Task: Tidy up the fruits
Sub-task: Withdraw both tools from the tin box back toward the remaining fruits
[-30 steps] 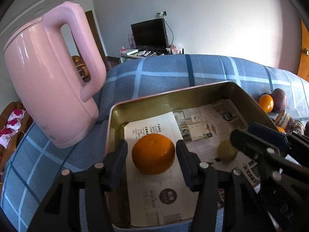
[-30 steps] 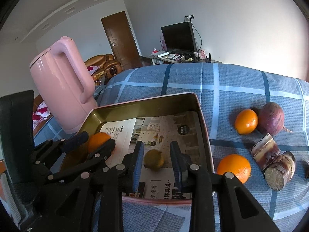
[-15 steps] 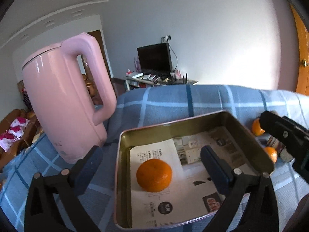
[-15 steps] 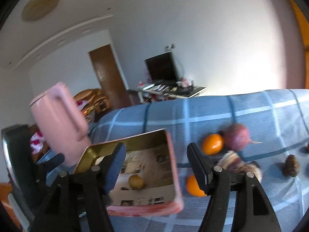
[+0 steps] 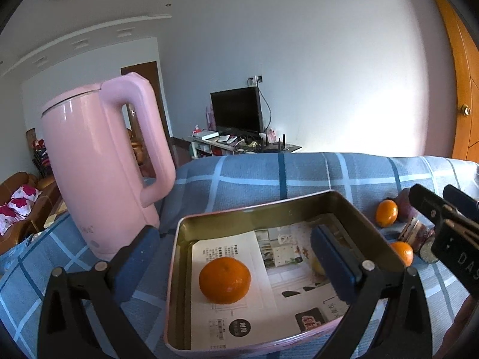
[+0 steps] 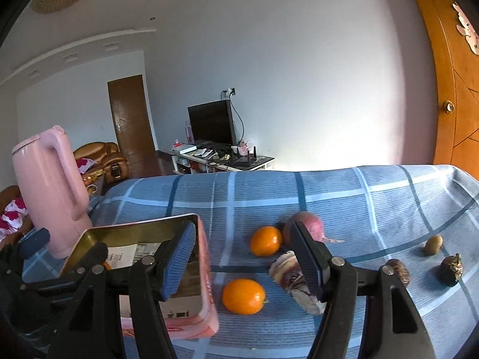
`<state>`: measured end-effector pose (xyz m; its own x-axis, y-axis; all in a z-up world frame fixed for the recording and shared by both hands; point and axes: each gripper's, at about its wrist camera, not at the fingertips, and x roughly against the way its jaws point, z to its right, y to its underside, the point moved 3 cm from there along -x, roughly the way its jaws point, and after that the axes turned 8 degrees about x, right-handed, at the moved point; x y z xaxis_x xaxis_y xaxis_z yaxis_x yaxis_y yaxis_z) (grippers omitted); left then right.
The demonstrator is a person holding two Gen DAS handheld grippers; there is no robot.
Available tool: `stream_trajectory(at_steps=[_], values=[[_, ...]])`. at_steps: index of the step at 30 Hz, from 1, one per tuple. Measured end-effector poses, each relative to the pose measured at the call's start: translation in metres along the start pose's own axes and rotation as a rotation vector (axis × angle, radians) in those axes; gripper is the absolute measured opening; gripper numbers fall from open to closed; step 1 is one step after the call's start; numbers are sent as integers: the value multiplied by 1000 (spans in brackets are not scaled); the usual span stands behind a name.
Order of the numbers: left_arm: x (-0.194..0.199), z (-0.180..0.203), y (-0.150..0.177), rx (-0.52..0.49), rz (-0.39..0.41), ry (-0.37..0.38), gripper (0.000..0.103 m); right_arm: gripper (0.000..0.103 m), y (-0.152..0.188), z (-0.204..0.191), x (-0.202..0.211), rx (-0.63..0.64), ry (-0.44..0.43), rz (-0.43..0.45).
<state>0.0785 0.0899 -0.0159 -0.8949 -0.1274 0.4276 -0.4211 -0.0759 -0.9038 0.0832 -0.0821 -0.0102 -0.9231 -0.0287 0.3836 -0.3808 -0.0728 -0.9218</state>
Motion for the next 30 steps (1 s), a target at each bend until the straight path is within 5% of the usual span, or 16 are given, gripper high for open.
stream_trajectory(at_steps=[30], values=[[31,18,9,38,28,100,103,67,23,94,45,-40,172,-19]])
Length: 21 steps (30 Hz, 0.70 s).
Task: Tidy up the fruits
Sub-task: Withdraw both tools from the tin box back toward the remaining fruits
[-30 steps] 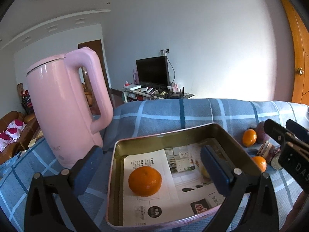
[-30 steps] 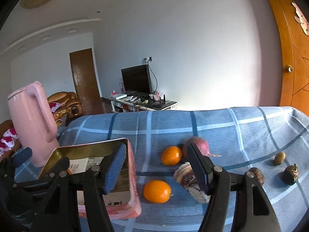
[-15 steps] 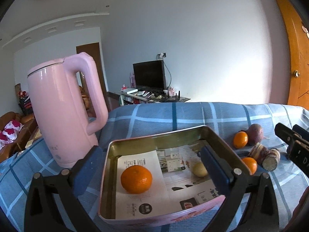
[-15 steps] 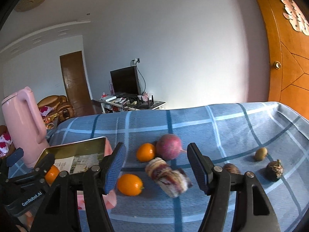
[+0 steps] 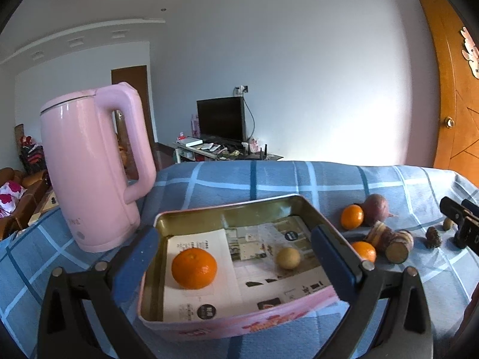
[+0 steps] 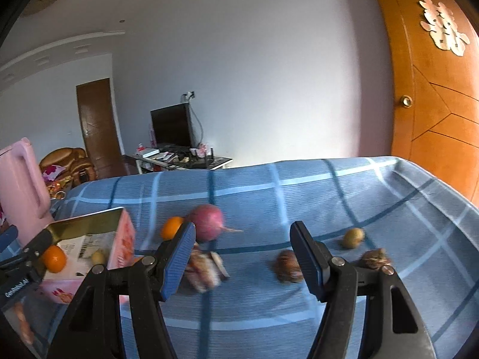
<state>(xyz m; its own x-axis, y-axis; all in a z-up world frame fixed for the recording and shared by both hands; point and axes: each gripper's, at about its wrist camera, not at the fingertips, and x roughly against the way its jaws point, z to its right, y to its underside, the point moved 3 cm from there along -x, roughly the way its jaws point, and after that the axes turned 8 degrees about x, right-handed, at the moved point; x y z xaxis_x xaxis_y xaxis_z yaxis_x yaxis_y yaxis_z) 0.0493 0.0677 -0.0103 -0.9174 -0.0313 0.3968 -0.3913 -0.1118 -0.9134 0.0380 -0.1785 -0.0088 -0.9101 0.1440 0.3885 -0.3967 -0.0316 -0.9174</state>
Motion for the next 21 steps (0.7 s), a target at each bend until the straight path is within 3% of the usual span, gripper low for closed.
stream_trajectory(at_steps=[11,21], values=[[16,38,12,-61,-26,70,103,67,12,59,3,-92,52,-59],[23,93,25,-145,-81,167,103,67,32,152,6,-285,168,-148]])
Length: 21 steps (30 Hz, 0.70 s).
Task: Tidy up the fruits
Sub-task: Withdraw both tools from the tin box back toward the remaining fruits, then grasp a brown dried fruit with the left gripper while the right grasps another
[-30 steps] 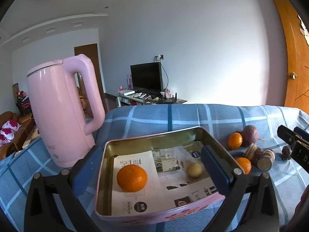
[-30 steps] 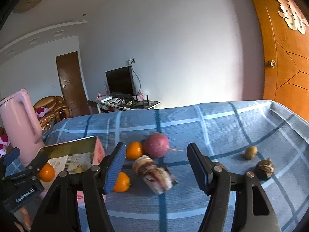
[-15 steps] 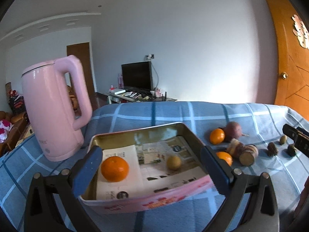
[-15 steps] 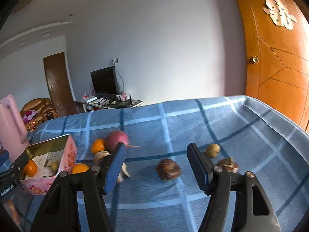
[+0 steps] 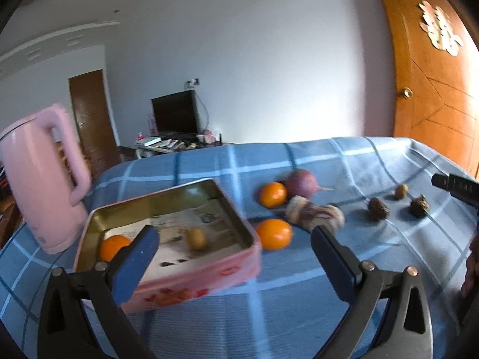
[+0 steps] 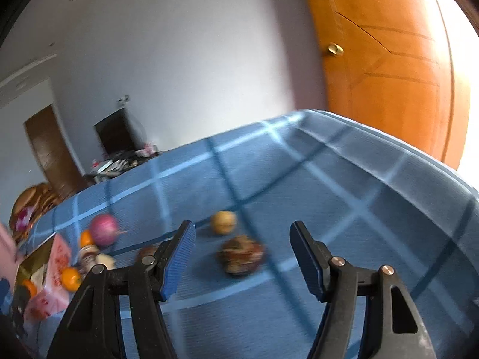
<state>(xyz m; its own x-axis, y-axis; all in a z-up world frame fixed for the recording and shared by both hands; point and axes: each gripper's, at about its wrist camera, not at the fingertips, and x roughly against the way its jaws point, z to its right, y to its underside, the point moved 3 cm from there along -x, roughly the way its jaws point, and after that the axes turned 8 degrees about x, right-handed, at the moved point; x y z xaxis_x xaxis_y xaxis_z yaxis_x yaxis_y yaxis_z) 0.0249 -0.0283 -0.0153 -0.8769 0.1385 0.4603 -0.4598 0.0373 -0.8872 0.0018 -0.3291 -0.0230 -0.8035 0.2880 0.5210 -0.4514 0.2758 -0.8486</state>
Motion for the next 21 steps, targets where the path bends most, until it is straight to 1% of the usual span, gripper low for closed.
stream_trajectory(at_steps=[2,5,9,10,13,16,18,21], values=[[-2,13,1,-26,-13,11,103,67,0,19,-2,-44,20,-20],[-3,33,2,-63,-27,35,103,67,3,40,-6,-92,18,-60],[-6,53,6,-83,-53,63,103,67,3,53,-8,-99,-1,-92],[-7,58,7,-85,-64,74,103,67,3,52,-8,-88,-18,-93],[-9,70,9,-93,-95,91,103,67,0,42,-13,-33,-111,-105],[-13,82,11,-97,-125,111,103,67,0,20,-26,53,-177,-154],[-14,88,12,-105,-134,118,103,67,3,7,-34,109,-188,-199],[-18,98,11,-119,-141,124,103,67,6,-3,-44,147,-200,-244]])
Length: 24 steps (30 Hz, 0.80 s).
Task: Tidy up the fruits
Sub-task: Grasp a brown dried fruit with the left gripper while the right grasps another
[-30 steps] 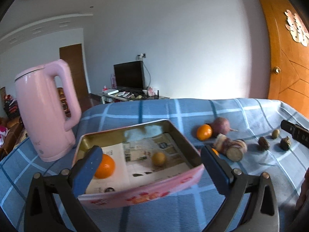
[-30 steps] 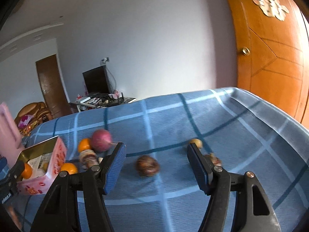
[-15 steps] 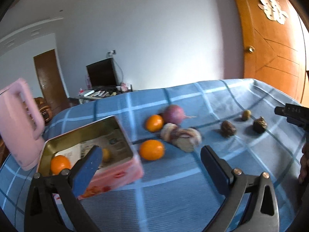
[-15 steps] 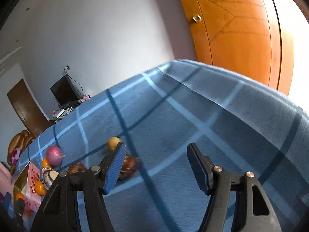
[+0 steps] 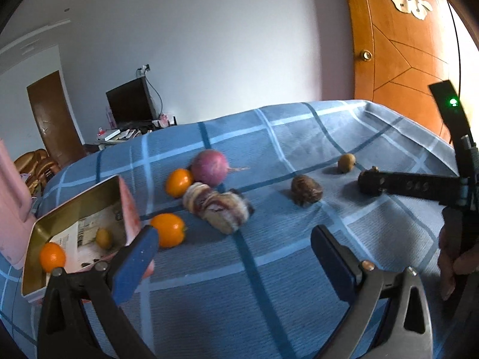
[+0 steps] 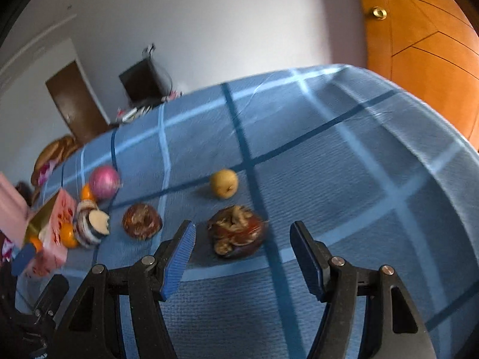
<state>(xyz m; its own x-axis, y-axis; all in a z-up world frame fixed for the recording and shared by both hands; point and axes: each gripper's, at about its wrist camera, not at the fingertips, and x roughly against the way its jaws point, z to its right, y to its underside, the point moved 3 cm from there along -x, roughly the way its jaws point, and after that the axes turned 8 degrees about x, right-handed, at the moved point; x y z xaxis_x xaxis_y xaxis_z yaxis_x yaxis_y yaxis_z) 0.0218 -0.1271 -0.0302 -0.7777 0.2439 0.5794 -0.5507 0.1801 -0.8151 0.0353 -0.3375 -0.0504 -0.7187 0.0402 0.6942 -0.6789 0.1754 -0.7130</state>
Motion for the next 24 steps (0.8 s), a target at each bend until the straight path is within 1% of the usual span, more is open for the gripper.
stream_trajectory(at_steps=[3,5,6,7,8,10,11,14,16,17,19,21,22,23,24], values=[[-8,10,-7,-4,-11,9,103,67,-1,-4,-14,15,-13,-61],[-17,18,-12,-7,-26,20,103,67,-2,-6,-15,32,-14,-51],[-20,20,-14,-8,-31,23,103,66,-2,-8,-17,42,-22,-62],[-24,23,-16,-8,-36,24,103,64,-2,-11,-18,62,-9,-68],[-29,26,-18,-4,-45,27,103,61,-1,-16,-20,100,17,-82],[-35,30,-22,6,-58,35,102,49,0,-22,-21,153,45,-94],[-40,33,-24,10,-65,38,100,47,1,-22,-21,158,42,-94],[-48,41,-27,1,-78,52,91,47,2,-16,-18,144,30,-90],[-56,47,-31,-4,-87,57,88,47,1,-5,-13,101,55,-76],[-60,50,-32,-2,-96,62,88,47,0,2,-7,66,60,-54],[-70,55,-34,12,-127,83,88,47,-4,13,8,11,52,14],[-83,63,-36,17,-159,93,86,47,-8,19,19,-16,67,68],[-87,66,-36,14,-177,93,79,47,-9,20,22,-22,73,83],[-92,68,-36,11,-196,95,69,47,-10,22,23,-27,76,89],[-99,72,-35,8,-226,102,65,47,-10,22,24,-32,77,91]])
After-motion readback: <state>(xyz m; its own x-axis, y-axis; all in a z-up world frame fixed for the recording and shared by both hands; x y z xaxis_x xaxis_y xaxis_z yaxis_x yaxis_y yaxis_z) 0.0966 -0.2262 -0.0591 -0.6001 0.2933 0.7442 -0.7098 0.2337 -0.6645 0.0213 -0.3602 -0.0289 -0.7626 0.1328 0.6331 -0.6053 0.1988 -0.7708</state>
